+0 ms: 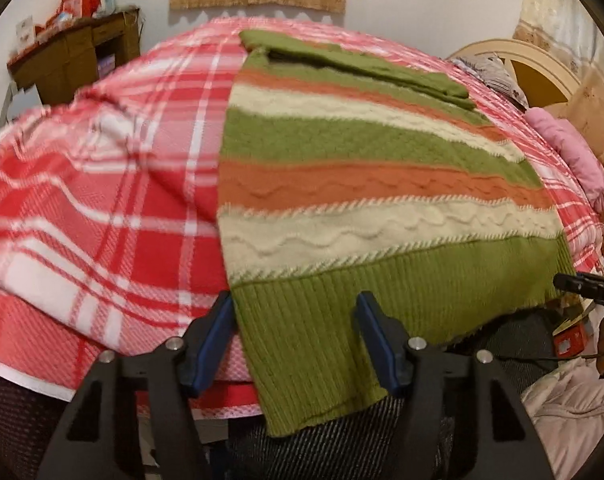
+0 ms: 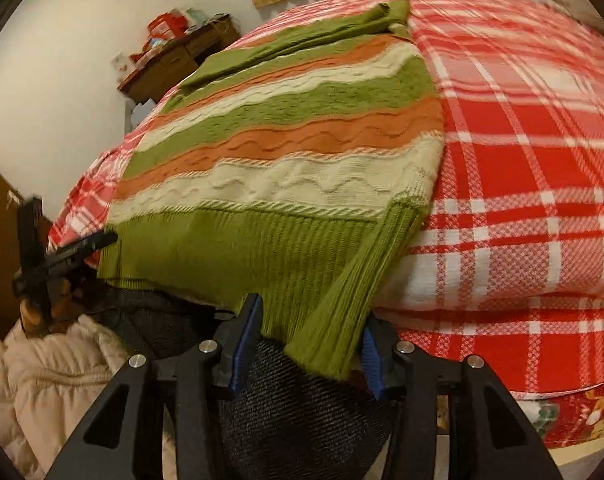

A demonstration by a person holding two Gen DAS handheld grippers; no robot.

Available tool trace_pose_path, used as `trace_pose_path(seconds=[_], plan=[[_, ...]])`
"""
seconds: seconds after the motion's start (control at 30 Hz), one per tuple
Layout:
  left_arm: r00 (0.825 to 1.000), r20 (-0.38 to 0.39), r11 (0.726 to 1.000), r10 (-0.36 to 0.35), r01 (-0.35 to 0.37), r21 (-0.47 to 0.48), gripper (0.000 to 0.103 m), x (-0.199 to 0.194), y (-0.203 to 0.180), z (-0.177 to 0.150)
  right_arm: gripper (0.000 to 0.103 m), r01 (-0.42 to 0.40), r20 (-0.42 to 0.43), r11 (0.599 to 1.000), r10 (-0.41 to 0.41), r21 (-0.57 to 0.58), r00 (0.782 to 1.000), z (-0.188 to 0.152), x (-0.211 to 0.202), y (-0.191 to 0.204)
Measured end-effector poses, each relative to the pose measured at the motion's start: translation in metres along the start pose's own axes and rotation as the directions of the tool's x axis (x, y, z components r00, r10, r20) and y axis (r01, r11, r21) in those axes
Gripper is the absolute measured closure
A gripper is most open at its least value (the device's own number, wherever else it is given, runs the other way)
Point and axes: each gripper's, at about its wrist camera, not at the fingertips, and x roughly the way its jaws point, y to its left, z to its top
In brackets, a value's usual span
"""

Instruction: Fold small clothes

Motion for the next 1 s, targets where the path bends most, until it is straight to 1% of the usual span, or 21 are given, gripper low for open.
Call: trace_pose_path(seconds=[0.07,0.1,0.13,0.17,0.2,0.23,0.27,0.3,0.33,0.37,0.4,0.5,0.53,0.6,0.63,0.67,0.73,0.8,0.9,0.97,1.0], plan=[[1.0,0.007,1.0,-0.009,0.009,-0.014,0.039,0.001,0.002,-0.002,0.059,-0.013,-0.011,1.0,0.013,0.017,1.0,0.0,0.007,-0.003],[1.0,0.012,1.0,-0.009,0.009,-0.008,0.039,0.0,0.001,-0.002,0.076,-0.014,-0.022,1.0,0.014,0.019,1.0,-0.001,0.011,-0.004],[1.0,0.01,1.0,-0.008,0.008,0.0,0.039,-0.001,0.0,-0.002,0.087,-0.02,-0.039,1.0,0.021,0.021,0.999,-0.002,0.016,-0.005],[1.0,0.009,1.0,-0.004,0.004,0.007,0.039,-0.002,-0.002,-0.002,0.087,-0.022,-0.041,1.0,0.023,0.02,0.999,-0.003,0.017,-0.004],[1.0,0.011,1.0,0.0,0.0,0.008,0.04,-0.003,-0.003,-0.002,0.09,-0.021,-0.034,1.0,0.021,0.009,0.999,-0.003,0.016,-0.002],[1.0,0.011,1.0,0.0,0.0,0.009,0.048,-0.004,-0.003,-0.002,0.092,-0.019,-0.033,1.0,0.019,-0.003,0.999,-0.002,0.015,0.0],[1.0,0.01,1.0,-0.002,0.002,0.011,0.061,-0.006,-0.003,-0.002,0.092,-0.019,-0.034,1.0,0.019,-0.012,0.999,-0.001,0.014,0.003],[1.0,0.007,1.0,-0.008,0.008,0.012,0.068,-0.007,-0.003,-0.001,0.093,-0.027,-0.034,0.999,0.026,-0.019,0.999,0.001,0.01,0.006],[0.999,0.0,0.999,-0.032,0.032,0.005,0.082,-0.01,-0.003,0.002,0.094,-0.048,-0.027,0.999,0.047,-0.02,0.999,0.005,0.004,0.009],[0.998,-0.002,0.998,-0.056,0.056,-0.002,0.089,-0.011,-0.001,0.004,0.094,-0.07,-0.018,0.997,0.069,-0.017,0.997,0.008,-0.001,0.011],[0.997,0.002,0.996,-0.084,0.084,-0.012,0.089,-0.014,0.0,0.008,0.094,-0.086,-0.009,0.996,0.086,-0.014,0.996,0.012,-0.006,0.012],[0.994,0.037,0.995,-0.1,0.101,-0.016,0.089,-0.027,-0.001,0.023,0.094,-0.153,0.044,0.988,0.153,-0.001,0.987,0.033,-0.025,0.015],[0.992,0.053,0.994,-0.111,0.112,-0.017,0.089,-0.032,-0.001,0.029,0.095,-0.163,0.057,0.987,0.163,0.0,0.985,0.039,-0.029,0.015],[0.988,0.091,0.992,-0.123,0.124,-0.006,0.089,-0.043,-0.002,0.042,0.095,-0.18,0.081,0.984,0.179,-0.002,0.98,0.057,-0.035,0.016],[0.987,0.107,0.993,-0.117,0.117,0.005,0.089,-0.047,-0.003,0.048,0.095,-0.178,0.089,0.984,0.179,-0.01,0.98,0.064,-0.037,0.016],[0.986,0.123,0.994,-0.109,0.108,0.018,0.089,-0.051,-0.005,0.054,0.095,-0.16,0.087,0.987,0.162,-0.031,0.983,0.073,-0.037,0.019],[0.983,0.152,0.995,-0.099,0.093,0.044,0.089,-0.059,-0.008,0.064,0.095,-0.139,0.06,0.99,0.141,-0.039,0.988,0.078,-0.033,0.021],[0.982,0.173,0.995,-0.081,0.071,0.065,0.088,-0.062,-0.007,0.066,0.095,-0.137,0.03,0.99,0.138,-0.03,0.99,0.077,-0.031,0.019],[0.981,0.183,0.996,-0.063,0.05,0.078,0.086,-0.061,-0.004,0.061,0.095,-0.13,-0.048,0.991,0.128,-0.034,0.991,0.058,-0.036,0.022],[0.983,0.177,0.996,-0.053,0.039,0.081,0.077,-0.057,-0.002,0.059,0.095,-0.098,-0.096,0.994,0.093,-0.048,0.991,0.044,-0.041,0.025],[0.984,0.171,0.996,-0.048,0.034,0.079,0.075,-0.054,0.001,0.058,0.094,-0.075,-0.113,0.995,0.068,-0.06,0.991,0.036,-0.046,0.029]])
